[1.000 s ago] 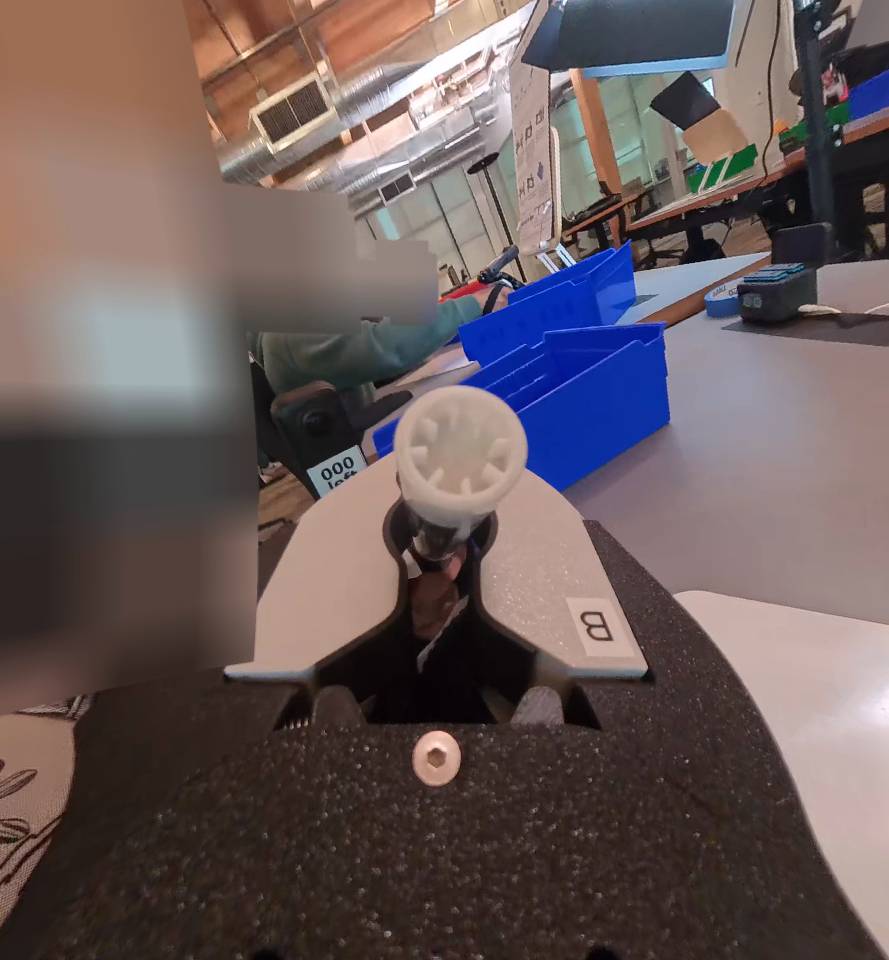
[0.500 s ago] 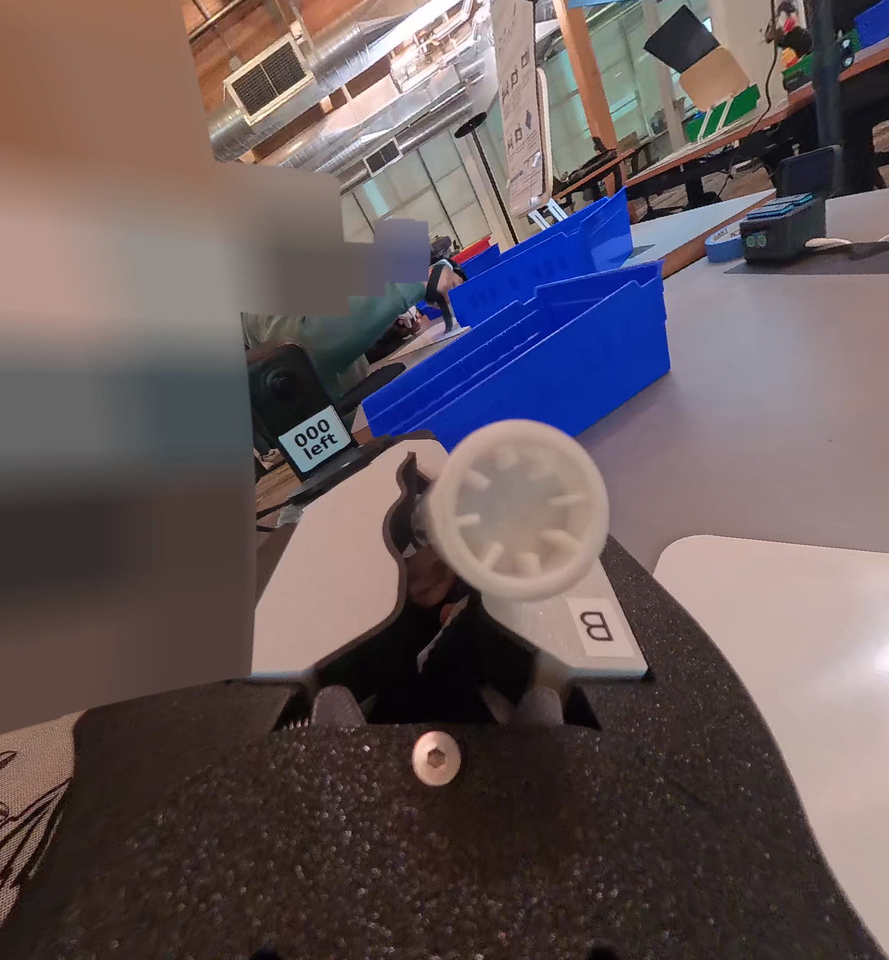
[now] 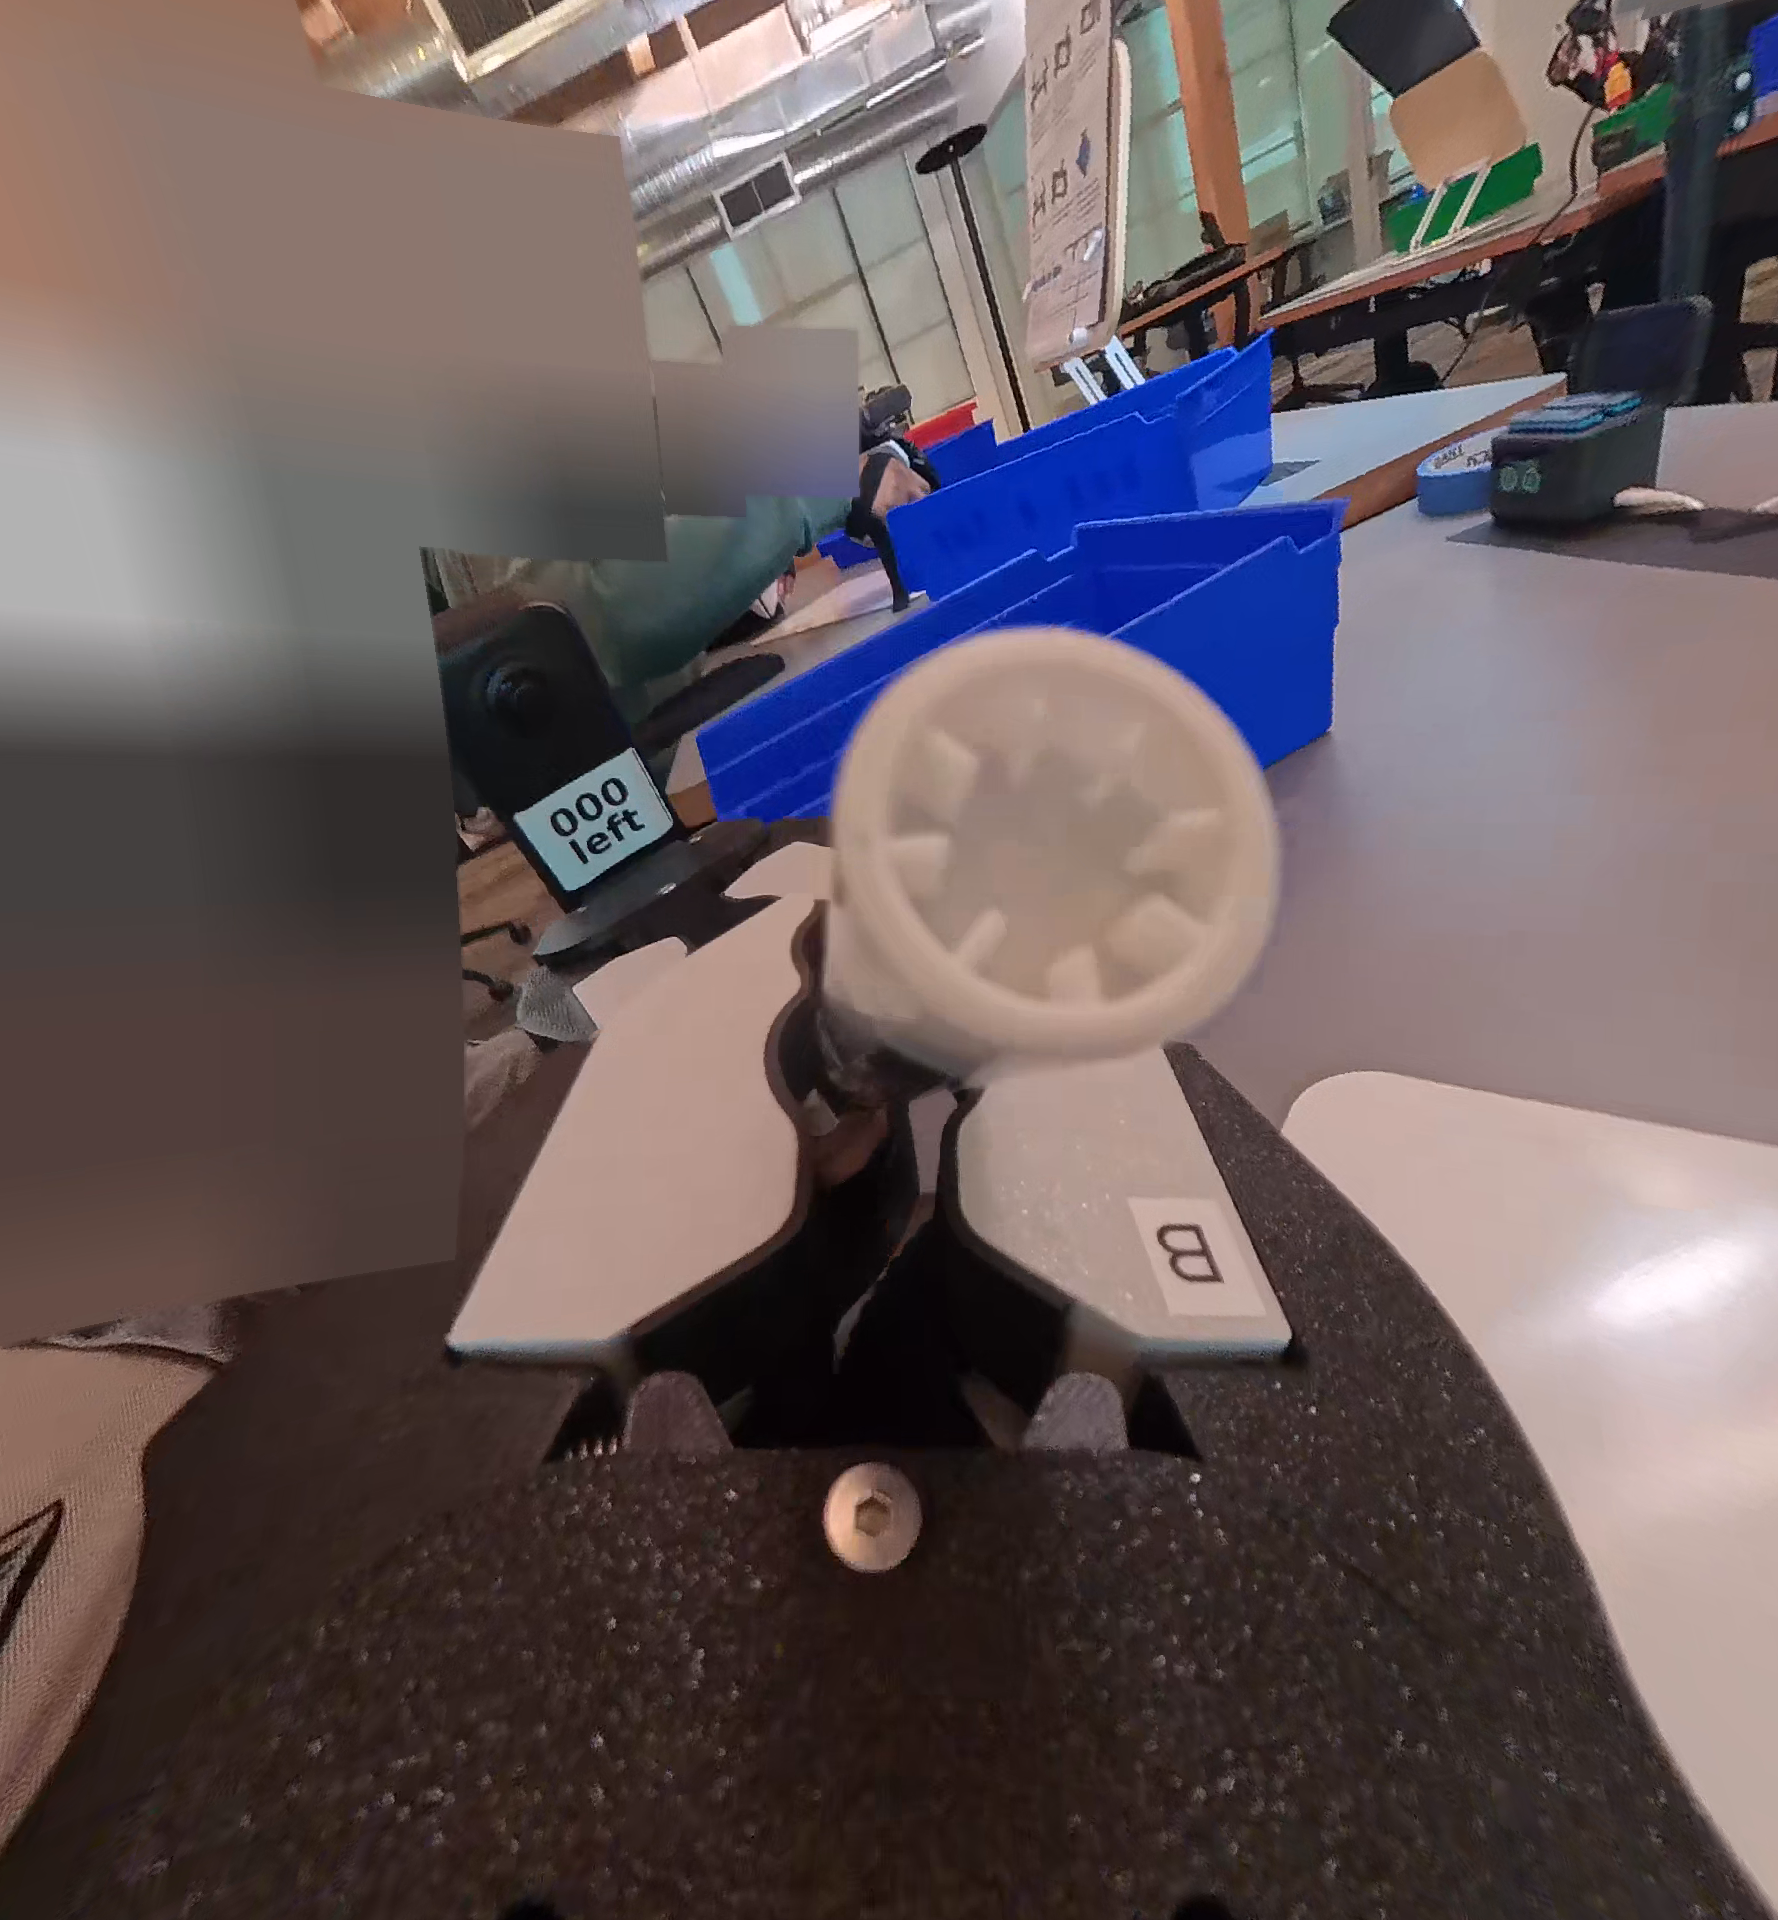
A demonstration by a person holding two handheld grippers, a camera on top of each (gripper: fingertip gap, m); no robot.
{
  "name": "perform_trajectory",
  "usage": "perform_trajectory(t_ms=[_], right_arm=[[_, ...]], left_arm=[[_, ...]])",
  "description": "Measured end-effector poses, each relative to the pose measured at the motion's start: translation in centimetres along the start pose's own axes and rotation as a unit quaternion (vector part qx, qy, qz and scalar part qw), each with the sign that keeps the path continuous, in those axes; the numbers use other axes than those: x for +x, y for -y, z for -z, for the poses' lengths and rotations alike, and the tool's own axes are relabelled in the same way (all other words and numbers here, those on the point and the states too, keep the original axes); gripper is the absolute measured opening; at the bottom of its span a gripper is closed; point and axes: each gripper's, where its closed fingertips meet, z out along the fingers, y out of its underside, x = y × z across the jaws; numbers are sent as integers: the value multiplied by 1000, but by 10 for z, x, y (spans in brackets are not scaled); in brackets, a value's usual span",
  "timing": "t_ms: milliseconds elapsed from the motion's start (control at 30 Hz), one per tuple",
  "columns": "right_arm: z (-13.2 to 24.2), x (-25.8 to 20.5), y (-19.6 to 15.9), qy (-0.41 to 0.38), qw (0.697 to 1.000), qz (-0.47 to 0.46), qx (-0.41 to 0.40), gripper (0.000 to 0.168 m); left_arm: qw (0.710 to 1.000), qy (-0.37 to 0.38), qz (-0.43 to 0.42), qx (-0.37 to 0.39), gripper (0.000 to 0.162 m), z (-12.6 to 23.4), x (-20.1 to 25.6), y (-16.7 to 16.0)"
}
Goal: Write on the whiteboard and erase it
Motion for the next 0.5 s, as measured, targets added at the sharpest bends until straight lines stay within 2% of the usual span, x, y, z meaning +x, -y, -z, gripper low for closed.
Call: perform_trajectory(t_ms=[100, 200, 333, 500], right_arm=[[4, -8, 14, 9, 999, 42, -1, 25], [21, -10, 45, 13, 997, 58, 50, 22], [21, -14, 40, 21, 997, 76, 25, 18], [20, -9, 32, 21, 998, 45, 32, 17]], left_arm=[[1000, -14, -3, 19, 16, 1, 2, 6], [1000, -16, -8, 24, 16, 3, 4, 8], [1000, -19, -21, 1, 16, -1, 8, 1], [999, -20, -22, -16, 15, -3, 9, -5]])
